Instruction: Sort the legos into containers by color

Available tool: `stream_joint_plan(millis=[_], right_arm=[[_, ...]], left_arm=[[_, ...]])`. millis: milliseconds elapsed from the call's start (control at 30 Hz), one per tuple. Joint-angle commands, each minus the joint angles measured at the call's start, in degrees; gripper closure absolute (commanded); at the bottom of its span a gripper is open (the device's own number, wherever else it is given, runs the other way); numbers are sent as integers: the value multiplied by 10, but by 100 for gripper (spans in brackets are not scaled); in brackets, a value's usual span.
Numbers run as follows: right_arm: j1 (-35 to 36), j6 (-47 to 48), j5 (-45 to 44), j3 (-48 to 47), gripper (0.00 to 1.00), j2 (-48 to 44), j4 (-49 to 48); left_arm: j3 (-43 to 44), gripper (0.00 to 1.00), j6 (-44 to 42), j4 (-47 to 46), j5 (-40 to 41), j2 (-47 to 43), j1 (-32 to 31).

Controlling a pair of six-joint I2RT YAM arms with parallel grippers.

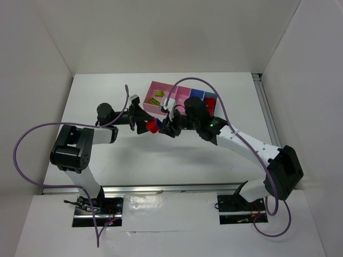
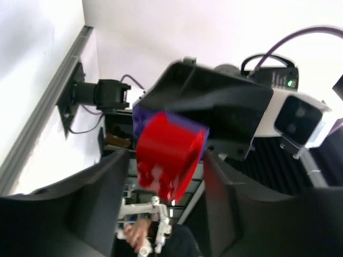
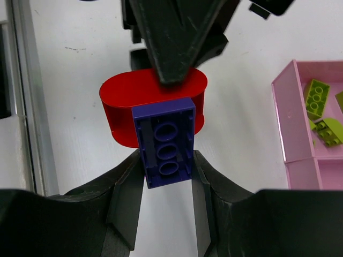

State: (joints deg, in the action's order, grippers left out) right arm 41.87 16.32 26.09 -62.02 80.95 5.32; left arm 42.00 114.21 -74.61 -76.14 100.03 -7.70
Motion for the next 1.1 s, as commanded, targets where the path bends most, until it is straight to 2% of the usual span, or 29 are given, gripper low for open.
stream_joint_plan(millis=[0,100,233,333,500,800,900,1067], right_arm=[[8,-6,30,-11,84,-3,-70],[8,-30,35,2,84,-8,-114],[8,-80,28,44,84,-14,-208],[14,-95,22,57,84,-14,-232],[14,-115,12,83,84,-14,-292],[8,-127,-14,102,84,-4,-334],[8,-127,-14,102,84,-9,-339],[3,-122,-25,113,84,-9,-337]], left_arm=[[26,26,32,-309,25,3,-4],[31,18,32,-309,25,3,-4],[45,18,43,-309,25,3,-4],[51,27,49,-309,30,-2,2],[56,30,60,-309,30,-13,8],[62,30,65,-309,25,-13,13],[62,25,71,-309,25,-13,13],[67,25,81,-309,25,-13,13]])
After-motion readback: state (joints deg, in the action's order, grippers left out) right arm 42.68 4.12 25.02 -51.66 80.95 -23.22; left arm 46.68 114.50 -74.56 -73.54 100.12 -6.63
